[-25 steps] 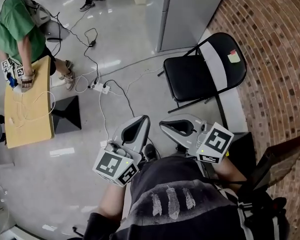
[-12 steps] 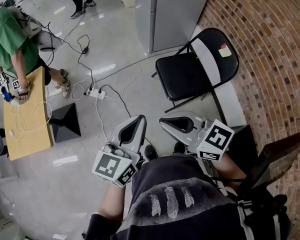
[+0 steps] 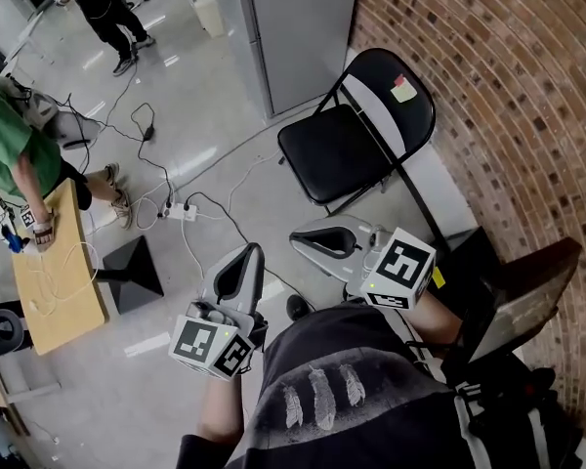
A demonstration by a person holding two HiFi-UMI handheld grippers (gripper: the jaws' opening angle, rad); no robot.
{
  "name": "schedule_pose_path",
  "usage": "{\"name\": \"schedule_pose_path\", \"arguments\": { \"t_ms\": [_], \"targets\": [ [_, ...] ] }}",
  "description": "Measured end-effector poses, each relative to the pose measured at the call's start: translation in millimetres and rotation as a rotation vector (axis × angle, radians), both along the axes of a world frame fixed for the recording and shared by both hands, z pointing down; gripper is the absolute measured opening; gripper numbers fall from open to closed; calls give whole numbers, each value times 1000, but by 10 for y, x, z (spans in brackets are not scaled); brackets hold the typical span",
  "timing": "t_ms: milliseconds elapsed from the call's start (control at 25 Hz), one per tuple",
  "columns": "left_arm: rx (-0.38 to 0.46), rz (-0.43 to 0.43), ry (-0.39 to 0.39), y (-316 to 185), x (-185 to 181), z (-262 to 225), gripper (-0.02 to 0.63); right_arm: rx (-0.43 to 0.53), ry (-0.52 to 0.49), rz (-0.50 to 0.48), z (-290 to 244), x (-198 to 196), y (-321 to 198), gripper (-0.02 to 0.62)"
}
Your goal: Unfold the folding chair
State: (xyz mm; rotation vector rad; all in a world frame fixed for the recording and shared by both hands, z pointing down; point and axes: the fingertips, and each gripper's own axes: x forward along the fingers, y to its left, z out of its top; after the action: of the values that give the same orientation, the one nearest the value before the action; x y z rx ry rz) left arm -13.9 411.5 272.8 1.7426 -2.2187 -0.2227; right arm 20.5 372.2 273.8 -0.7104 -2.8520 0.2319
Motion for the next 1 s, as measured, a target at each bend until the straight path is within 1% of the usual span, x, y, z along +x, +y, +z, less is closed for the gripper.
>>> {"name": "schedule_pose_path", "arguments": {
  "t_ms": [360, 1000],
  "targets": [
    [-15, 32, -50, -186, 173, -103, 0, -10, -41, 15, -87, 126, -185, 2],
    [-27, 49, -54, -225, 247, -93, 0, 20, -20, 29, -13, 213, -178, 2]
  ]
}}
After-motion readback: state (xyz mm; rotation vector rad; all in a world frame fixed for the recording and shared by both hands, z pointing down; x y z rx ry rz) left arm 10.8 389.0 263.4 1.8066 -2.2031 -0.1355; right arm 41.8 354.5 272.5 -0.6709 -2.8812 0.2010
